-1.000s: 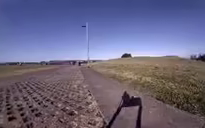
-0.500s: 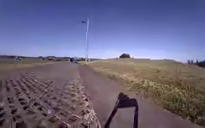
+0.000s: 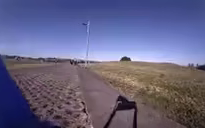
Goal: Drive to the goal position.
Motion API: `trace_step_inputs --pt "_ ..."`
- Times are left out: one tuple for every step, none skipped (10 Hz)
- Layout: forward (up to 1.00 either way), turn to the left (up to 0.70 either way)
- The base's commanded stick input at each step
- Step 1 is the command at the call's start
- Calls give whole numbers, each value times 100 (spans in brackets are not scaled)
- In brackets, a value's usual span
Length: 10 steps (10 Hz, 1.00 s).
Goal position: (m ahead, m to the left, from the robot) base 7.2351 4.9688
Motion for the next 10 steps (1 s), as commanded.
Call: trace_step_inputs --pt "70 0" --pt "70 0" --pt "70 0" --pt "70 0" --pt "70 0" --pt "70 0" --pt "70 0" --pt "70 0" --pt "70 0" --pt "70 0"
